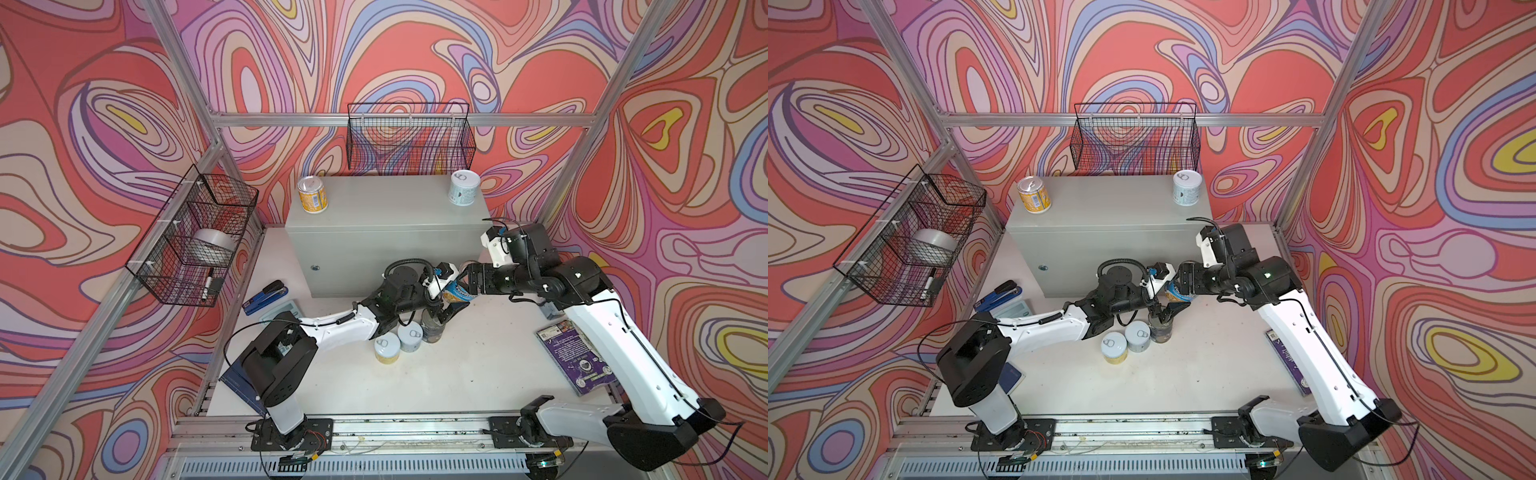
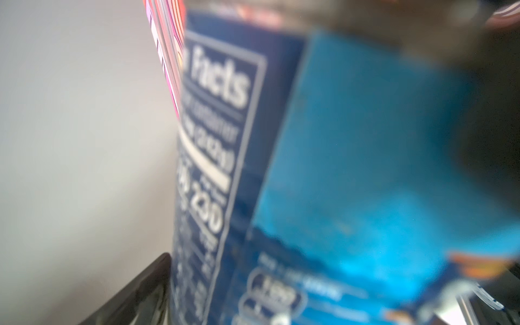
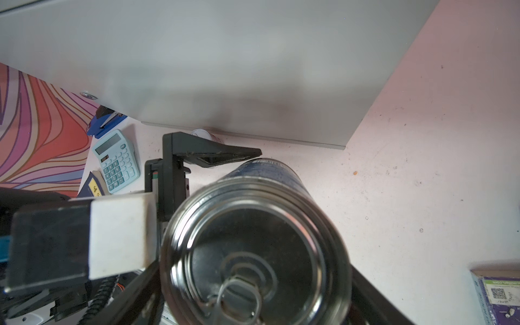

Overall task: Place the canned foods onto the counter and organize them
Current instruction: 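Bring the blue can to the left gripper and close the left gripper on it, then open the right gripper off the can and draw it back while left holds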

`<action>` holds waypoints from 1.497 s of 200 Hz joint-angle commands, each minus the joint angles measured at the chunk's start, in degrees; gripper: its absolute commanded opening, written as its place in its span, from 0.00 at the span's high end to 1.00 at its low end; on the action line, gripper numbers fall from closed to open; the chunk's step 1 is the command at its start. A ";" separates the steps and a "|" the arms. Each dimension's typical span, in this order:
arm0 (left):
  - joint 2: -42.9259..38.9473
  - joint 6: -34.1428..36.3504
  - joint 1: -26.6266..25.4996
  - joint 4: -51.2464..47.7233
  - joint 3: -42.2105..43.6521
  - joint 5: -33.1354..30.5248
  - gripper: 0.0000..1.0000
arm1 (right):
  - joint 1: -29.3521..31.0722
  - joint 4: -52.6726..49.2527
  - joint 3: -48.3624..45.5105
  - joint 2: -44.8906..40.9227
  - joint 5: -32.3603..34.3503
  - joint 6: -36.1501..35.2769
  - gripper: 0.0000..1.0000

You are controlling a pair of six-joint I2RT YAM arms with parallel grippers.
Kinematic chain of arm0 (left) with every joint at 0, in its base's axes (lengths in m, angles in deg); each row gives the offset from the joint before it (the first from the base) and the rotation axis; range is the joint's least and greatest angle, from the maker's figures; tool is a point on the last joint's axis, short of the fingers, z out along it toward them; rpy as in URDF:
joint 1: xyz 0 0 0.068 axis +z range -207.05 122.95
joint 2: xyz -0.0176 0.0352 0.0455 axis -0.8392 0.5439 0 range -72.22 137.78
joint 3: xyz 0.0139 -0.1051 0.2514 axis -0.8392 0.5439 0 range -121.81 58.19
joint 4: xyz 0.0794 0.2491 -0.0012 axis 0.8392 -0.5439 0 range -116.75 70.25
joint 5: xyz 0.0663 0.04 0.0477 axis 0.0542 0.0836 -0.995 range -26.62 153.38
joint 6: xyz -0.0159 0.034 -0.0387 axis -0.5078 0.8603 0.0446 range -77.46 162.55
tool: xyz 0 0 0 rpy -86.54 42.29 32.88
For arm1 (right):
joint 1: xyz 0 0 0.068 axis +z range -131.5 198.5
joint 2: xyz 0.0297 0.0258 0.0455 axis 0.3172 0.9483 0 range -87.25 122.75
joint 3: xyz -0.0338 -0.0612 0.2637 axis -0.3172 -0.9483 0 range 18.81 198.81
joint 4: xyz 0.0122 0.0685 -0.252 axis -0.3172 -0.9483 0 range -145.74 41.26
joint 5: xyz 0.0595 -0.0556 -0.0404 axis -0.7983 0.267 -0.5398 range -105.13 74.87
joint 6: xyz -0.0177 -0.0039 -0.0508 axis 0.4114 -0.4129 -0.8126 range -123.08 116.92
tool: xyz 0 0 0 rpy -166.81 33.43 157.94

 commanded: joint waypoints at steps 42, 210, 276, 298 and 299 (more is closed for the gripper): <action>0.46 4.38 -0.35 1.37 -2.95 3.27 0.00 | -0.22 7.33 3.27 -0.10 -7.80 0.34 0.46; 1.01 2.81 -0.30 3.44 -3.52 4.29 0.31 | -2.31 12.89 -0.77 -0.80 -16.98 4.02 0.48; -0.42 0.91 0.29 6.07 -2.25 4.30 0.38 | -2.41 13.88 -1.65 -0.89 -18.02 4.86 0.48; -1.17 0.98 0.55 6.05 -1.96 5.53 0.47 | -2.41 13.38 -1.56 -0.82 -17.75 3.93 0.45; -1.18 0.98 0.59 6.04 -1.95 5.54 0.47 | -2.41 13.32 -1.56 -0.81 -17.71 3.87 0.45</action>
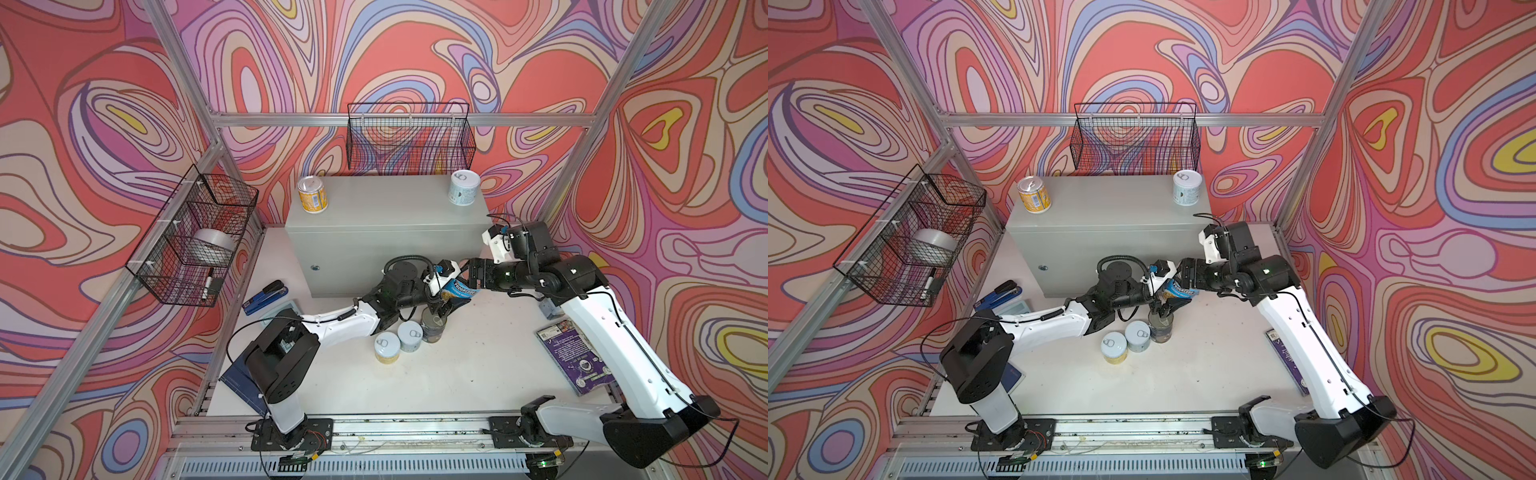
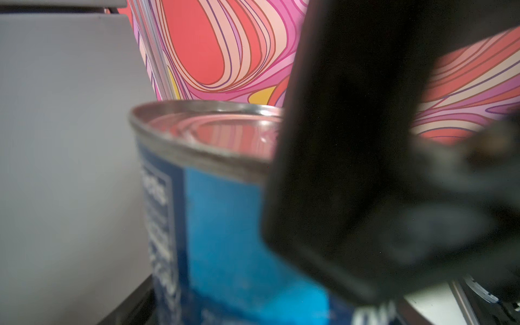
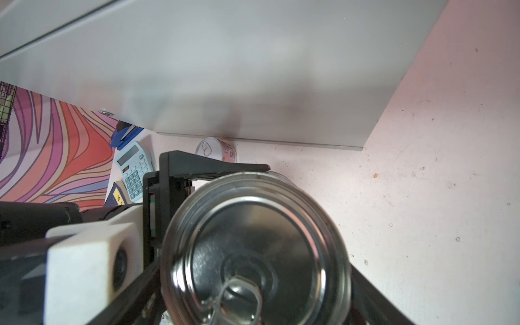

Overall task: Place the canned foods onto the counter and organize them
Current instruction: 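Open the right gripper off the can and draw it back while left holds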

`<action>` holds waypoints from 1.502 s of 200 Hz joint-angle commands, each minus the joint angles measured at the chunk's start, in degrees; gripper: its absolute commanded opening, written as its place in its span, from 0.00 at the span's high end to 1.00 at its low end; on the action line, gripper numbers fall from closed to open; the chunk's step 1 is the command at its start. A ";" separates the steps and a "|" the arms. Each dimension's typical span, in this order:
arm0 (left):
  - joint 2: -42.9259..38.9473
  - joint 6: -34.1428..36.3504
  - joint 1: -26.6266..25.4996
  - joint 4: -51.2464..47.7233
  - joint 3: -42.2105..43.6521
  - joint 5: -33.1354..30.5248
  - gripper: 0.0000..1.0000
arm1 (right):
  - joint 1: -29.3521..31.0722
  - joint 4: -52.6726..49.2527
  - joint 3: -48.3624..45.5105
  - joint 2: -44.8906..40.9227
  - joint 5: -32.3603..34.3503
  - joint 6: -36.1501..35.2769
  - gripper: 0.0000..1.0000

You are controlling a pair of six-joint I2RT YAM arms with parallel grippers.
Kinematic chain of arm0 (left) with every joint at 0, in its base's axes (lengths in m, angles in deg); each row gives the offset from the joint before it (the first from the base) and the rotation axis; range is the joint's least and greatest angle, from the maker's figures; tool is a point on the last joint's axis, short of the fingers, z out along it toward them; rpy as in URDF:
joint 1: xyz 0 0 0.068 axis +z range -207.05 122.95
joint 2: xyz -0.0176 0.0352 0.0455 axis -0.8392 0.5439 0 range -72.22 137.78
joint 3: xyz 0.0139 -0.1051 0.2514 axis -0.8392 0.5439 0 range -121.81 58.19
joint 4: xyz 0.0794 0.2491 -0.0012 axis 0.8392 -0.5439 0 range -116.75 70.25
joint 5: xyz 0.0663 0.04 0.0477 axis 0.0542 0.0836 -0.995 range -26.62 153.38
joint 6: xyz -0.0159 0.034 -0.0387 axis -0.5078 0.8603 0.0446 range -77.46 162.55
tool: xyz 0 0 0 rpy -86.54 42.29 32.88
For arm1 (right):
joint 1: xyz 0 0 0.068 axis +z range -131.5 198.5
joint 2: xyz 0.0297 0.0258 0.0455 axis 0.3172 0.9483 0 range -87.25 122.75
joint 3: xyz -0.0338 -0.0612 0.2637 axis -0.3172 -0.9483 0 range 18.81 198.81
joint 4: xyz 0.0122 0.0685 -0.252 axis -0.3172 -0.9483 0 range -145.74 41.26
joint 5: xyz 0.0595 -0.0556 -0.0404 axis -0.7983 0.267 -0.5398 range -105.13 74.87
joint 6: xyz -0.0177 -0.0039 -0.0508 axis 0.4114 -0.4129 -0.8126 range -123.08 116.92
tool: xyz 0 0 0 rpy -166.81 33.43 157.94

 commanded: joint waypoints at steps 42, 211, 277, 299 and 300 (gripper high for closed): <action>-2.82 -2.19 -0.06 6.21 0.25 2.11 0.51 | 1.42 8.47 0.43 -1.30 -10.30 1.65 0.40; -3.84 -5.52 1.69 5.27 0.54 2.22 0.59 | 1.41 5.09 2.33 -2.29 0.42 -0.14 0.02; -4.89 -5.23 2.47 3.99 0.77 1.35 0.59 | 1.42 2.24 3.16 -2.47 7.17 -2.18 0.02; -5.52 -5.48 2.88 3.48 0.78 1.31 0.59 | 1.37 2.45 2.89 -2.85 8.73 -2.24 0.01; -5.58 -5.49 2.90 3.45 0.78 1.32 0.59 | 1.39 2.48 2.89 -2.88 8.84 -2.22 0.02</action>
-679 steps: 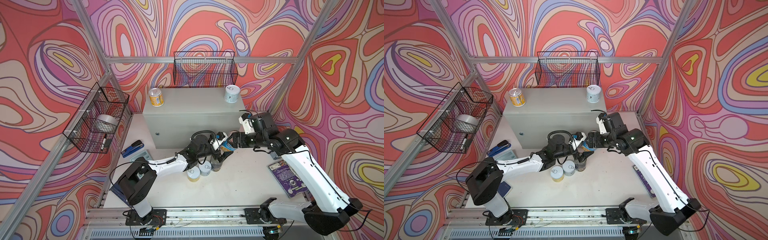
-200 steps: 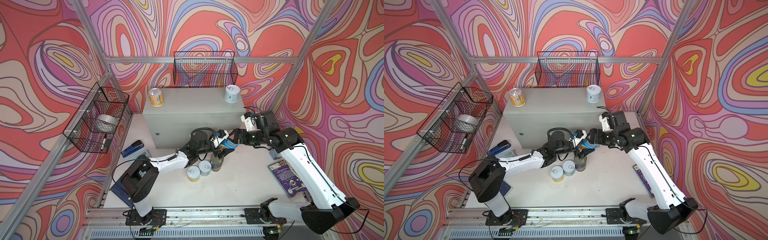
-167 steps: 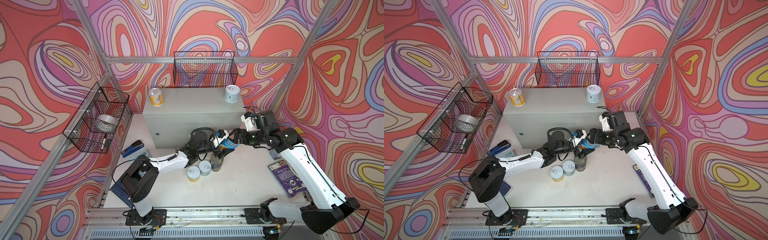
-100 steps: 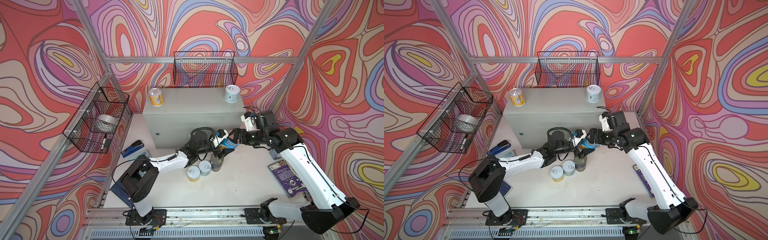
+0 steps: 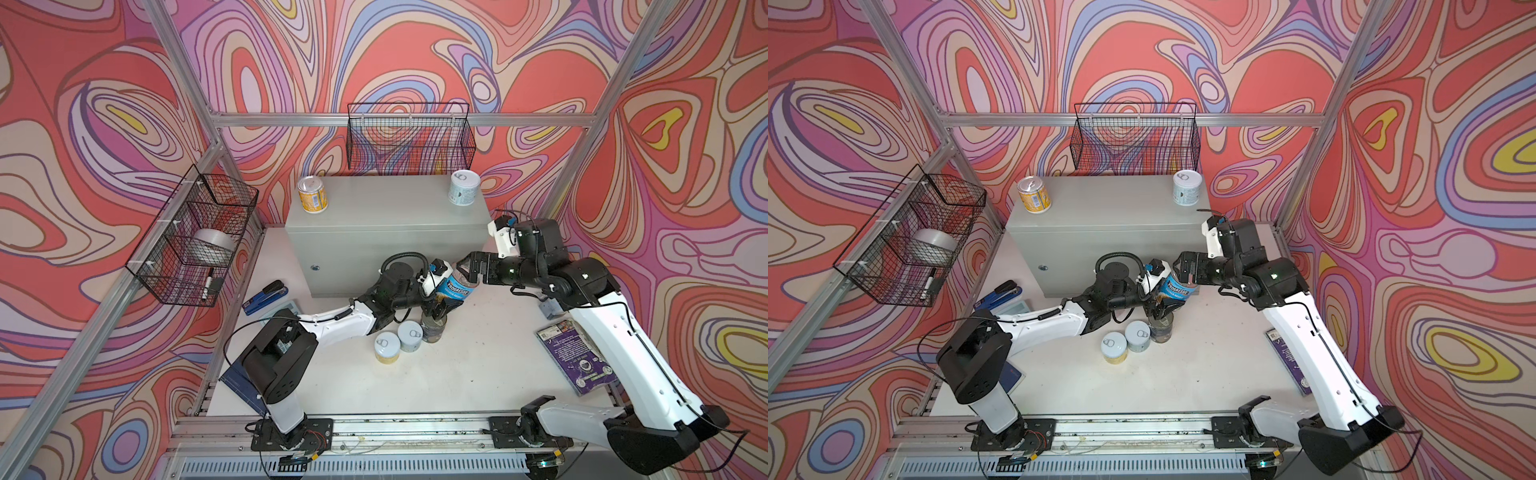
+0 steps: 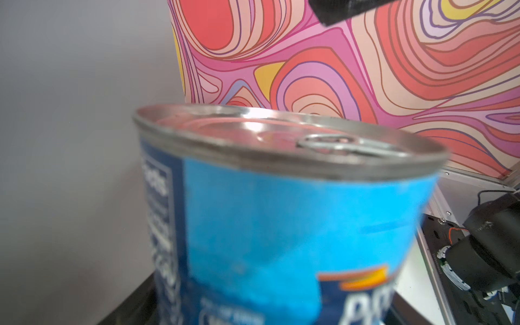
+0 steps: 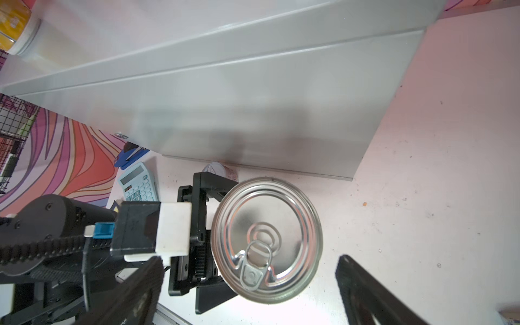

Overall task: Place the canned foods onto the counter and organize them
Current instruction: 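Open the right gripper off the can and draw it back while left holds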

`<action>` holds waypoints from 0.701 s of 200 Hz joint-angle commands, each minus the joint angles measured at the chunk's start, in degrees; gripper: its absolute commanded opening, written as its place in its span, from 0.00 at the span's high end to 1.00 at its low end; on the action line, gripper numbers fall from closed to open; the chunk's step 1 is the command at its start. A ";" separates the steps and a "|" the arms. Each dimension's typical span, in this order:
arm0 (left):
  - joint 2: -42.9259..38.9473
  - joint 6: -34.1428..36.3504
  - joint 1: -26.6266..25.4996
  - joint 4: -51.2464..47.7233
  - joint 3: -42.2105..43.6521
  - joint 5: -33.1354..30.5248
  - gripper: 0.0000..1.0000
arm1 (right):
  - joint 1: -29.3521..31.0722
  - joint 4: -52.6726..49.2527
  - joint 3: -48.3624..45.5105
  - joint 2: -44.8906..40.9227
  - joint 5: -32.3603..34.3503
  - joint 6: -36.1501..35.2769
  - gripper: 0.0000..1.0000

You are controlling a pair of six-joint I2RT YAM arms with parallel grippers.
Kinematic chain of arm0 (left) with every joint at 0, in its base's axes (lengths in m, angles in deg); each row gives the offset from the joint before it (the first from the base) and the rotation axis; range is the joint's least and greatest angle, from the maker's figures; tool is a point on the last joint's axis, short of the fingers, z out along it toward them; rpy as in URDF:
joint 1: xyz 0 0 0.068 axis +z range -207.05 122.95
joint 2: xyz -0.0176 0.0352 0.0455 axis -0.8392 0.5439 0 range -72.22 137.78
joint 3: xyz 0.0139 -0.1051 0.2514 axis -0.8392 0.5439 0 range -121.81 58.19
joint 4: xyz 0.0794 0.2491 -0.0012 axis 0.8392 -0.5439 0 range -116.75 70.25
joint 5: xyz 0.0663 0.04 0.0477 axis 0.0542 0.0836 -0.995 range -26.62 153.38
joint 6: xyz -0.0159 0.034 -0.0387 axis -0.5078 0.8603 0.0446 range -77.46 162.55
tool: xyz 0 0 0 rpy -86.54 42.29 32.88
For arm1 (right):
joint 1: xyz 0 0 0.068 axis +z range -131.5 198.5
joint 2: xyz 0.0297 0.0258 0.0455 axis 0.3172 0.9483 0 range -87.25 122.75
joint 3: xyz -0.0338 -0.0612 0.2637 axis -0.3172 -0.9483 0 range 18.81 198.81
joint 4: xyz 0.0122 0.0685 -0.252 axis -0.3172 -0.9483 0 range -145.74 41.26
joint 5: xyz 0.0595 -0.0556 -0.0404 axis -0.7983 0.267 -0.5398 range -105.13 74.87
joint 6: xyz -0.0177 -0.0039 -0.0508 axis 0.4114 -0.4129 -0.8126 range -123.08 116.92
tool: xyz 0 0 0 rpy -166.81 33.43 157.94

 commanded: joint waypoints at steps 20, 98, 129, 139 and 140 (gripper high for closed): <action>-6.22 -0.95 1.01 7.01 -0.85 -0.84 0.59 | 0.25 1.06 0.45 -1.86 4.42 -0.69 0.02; -15.73 -0.39 0.94 -4.95 -6.69 -2.60 0.62 | 0.25 9.10 -5.14 -9.41 5.02 1.23 0.01; -17.62 -0.30 0.88 -8.12 -10.29 -4.95 0.62 | 0.24 11.99 -8.73 -12.29 4.99 1.80 0.02; -18.24 0.05 0.85 -8.05 -10.91 -6.26 0.63 | 0.27 13.11 -9.81 -13.23 4.77 1.99 0.02; -18.30 0.03 0.85 -8.04 -10.99 -6.41 0.63 | 0.28 13.17 -10.01 -13.37 4.79 2.06 0.02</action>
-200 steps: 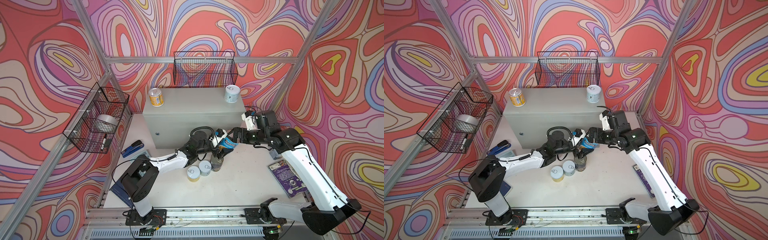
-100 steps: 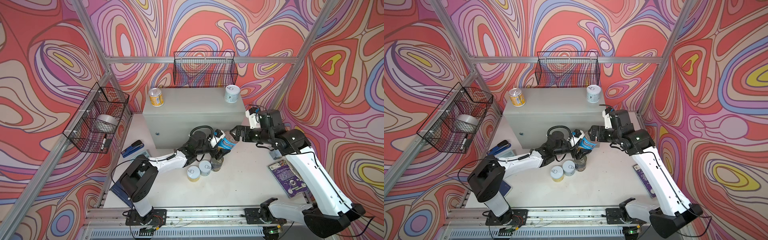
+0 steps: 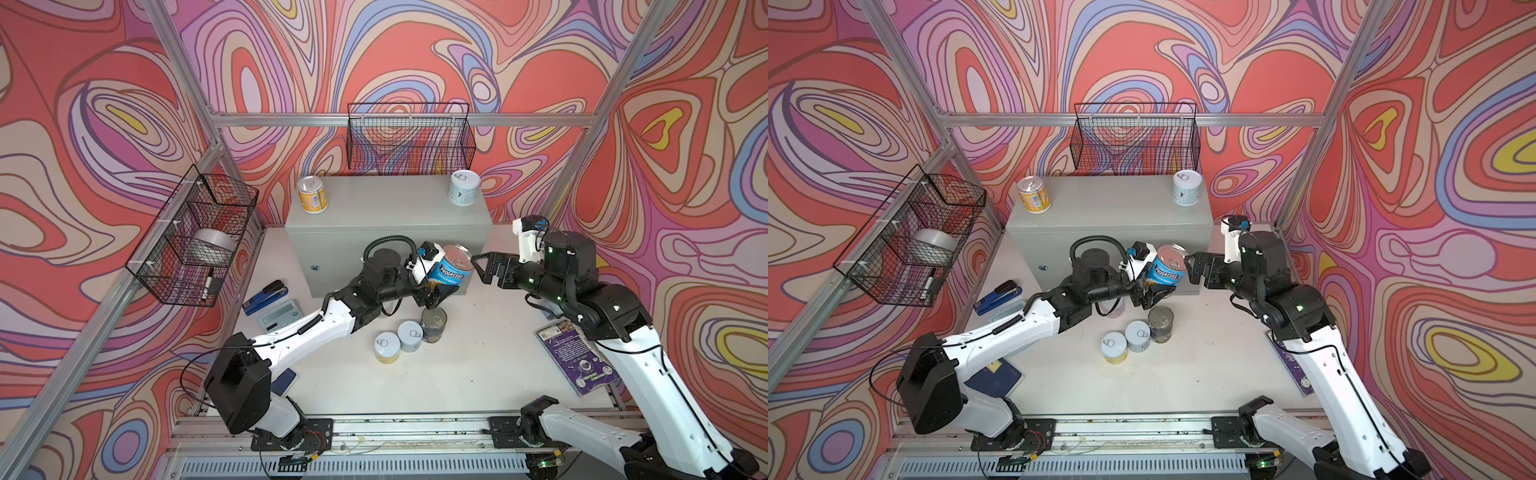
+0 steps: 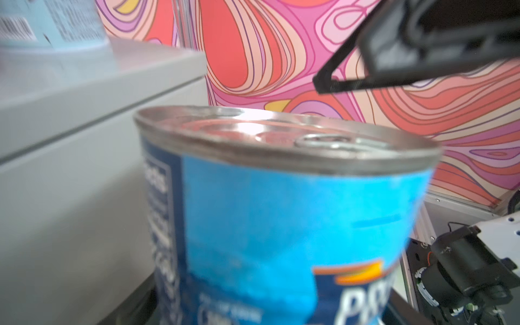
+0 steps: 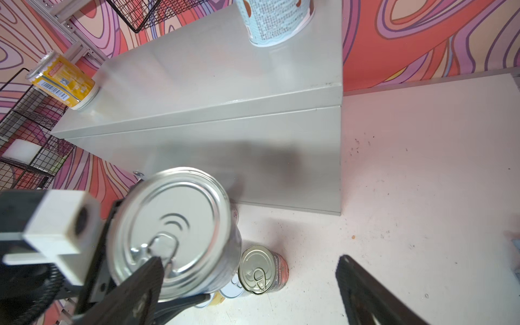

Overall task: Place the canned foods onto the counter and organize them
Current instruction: 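Raise the blue can with the left gripper over the cabinet top while right retreats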

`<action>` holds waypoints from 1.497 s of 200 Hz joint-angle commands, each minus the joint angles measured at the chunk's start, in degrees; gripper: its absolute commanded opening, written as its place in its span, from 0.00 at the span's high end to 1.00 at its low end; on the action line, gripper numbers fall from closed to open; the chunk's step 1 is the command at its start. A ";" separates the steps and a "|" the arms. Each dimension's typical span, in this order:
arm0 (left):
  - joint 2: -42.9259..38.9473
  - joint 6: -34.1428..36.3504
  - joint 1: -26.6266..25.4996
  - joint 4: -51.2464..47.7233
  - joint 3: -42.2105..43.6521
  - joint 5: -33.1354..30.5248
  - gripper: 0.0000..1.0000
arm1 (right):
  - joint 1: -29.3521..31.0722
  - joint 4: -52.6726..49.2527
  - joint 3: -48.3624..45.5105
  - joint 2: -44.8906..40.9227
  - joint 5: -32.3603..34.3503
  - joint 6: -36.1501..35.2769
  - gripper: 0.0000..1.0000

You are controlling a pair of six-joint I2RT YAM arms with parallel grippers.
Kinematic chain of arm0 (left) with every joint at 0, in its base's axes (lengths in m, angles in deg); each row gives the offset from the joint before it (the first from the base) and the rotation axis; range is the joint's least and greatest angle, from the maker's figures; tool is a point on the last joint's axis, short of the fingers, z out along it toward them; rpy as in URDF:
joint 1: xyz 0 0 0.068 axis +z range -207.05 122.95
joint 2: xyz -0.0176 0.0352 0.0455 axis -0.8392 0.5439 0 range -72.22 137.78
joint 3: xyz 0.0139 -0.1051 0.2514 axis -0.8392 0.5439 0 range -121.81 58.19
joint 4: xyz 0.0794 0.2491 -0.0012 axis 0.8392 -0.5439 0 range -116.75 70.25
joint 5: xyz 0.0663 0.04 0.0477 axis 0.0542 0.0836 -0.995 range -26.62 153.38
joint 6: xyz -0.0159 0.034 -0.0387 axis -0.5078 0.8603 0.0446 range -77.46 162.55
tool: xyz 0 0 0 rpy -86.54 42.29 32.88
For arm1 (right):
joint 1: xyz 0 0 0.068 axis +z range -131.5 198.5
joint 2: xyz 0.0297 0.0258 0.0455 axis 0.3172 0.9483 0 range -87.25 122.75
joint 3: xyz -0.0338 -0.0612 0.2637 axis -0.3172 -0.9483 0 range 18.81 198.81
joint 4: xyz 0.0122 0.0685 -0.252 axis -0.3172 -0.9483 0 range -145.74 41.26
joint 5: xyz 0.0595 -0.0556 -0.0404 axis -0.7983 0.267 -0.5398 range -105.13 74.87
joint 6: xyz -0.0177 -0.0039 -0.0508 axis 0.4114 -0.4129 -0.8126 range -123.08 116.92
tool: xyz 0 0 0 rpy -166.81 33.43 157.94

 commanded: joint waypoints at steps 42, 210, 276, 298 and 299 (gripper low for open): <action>-3.81 3.49 0.21 0.96 -12.93 -6.70 0.63 | 0.16 8.40 -6.94 -3.28 -5.35 2.40 0.02; 3.46 13.08 0.21 11.43 -22.41 -38.03 0.67 | 0.28 12.20 -16.87 -18.89 -0.84 1.62 0.01; 10.67 16.05 0.55 15.74 -28.73 -42.87 0.67 | 0.23 8.83 -17.67 -20.33 0.11 -0.72 0.02; 12.66 14.43 1.20 13.16 -31.70 -44.43 0.68 | 0.28 7.83 -18.08 -20.57 1.27 -1.65 0.01; 12.76 14.36 1.23 13.02 -31.80 -44.49 0.68 | 0.28 7.82 -18.09 -20.58 1.29 -1.64 0.01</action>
